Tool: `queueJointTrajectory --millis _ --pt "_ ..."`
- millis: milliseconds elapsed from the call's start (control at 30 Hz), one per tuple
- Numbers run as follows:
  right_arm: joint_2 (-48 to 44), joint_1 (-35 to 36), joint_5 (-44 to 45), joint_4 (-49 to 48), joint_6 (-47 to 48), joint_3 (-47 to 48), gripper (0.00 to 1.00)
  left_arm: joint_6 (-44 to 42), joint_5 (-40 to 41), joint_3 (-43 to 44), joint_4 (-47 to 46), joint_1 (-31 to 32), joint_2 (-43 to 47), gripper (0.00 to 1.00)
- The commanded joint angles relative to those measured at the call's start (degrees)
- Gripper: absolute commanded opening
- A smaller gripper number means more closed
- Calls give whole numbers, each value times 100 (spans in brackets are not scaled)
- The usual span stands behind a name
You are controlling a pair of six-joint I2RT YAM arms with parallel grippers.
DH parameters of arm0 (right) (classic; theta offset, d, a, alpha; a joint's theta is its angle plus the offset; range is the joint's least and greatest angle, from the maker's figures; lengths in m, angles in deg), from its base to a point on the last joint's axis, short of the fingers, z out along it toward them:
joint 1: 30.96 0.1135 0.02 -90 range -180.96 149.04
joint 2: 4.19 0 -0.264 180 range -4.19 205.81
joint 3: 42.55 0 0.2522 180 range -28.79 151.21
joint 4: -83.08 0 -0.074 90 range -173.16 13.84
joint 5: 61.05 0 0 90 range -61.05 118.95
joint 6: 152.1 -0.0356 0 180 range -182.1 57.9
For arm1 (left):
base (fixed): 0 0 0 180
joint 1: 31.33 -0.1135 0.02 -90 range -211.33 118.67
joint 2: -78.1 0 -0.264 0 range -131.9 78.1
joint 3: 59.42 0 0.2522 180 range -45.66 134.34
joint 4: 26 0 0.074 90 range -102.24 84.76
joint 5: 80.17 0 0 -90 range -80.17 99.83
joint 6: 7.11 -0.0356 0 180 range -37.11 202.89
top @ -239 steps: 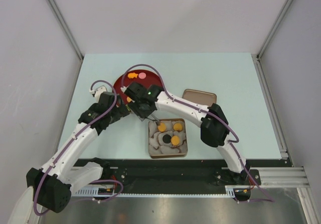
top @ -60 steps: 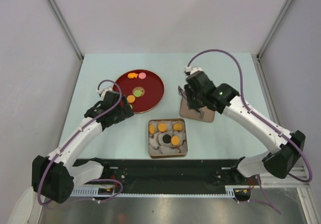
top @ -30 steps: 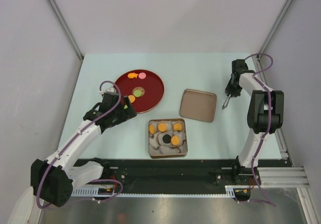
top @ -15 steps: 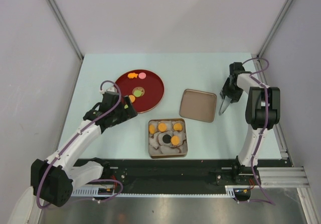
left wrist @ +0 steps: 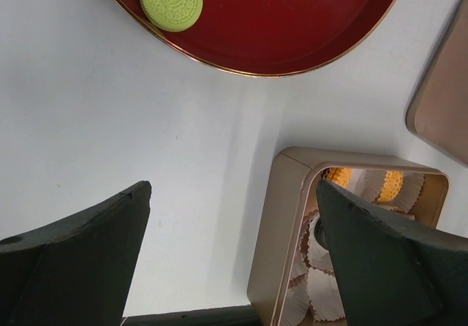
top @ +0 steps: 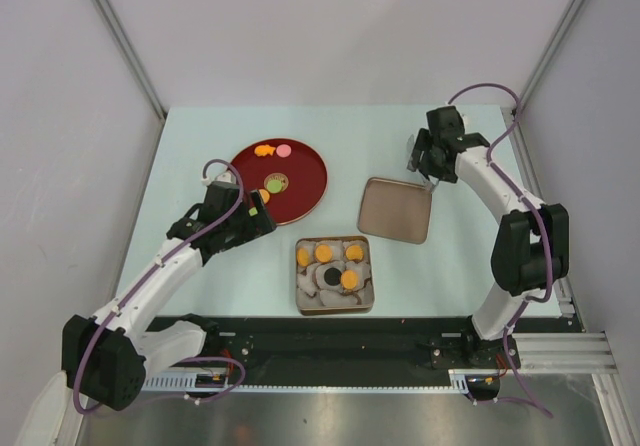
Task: Pack the cookies
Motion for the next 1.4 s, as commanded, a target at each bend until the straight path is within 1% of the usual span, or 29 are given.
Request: queueJointTrajectory --millis 0,133,300,400,533,600,667,833,1000,1033,1067,1133,1367 --pt "-122 110 258 -39 -87 58 76 -95 62 -2 -59 25 -29 100" --pt "-34 14 206 -56 -61 -30 75 -60 124 -20 -41 16 -20 100" --pt "115 -310 39 -232 -113 -232 71 -60 124 -20 -32 25 -46 100" --pt "483 -548 -93 -276 -166 -250 71 -77 80 -11 -41 25 -64 100" --pt "976 -1048 -40 -329 -149 -241 70 -86 62 -2 -41 16 -64 100" --pt "1230 -1120 -67 -320 -149 -241 70 -95 71 -11 -32 16 -38 100" --pt "1371 -1409 -32 -303 -131 -241 69 -95 54 -20 -32 25 -38 100" --pt "1626 -1542 38 -276 -70 -232 70 -95 10 -11 -50 25 -46 100" --pt "1680 -1577 47 -214 -96 -241 79 -104 -8 -11 -59 25 -55 100" --pt "1653 -1568 30 -214 -122 -232 83 -112 -17 -20 -67 25 -38 100" --pt "1566 -1551 29 -214 -140 -241 98 -95 -34 -28 -76 25 -38 100" --pt "1443 -1480 65 -232 -149 -241 100 -95 -43 -28 -85 25 -47 100" --pt "837 -1358 29 -109 -289 -241 100 -86 -96 -20 -103 25 -64 100"
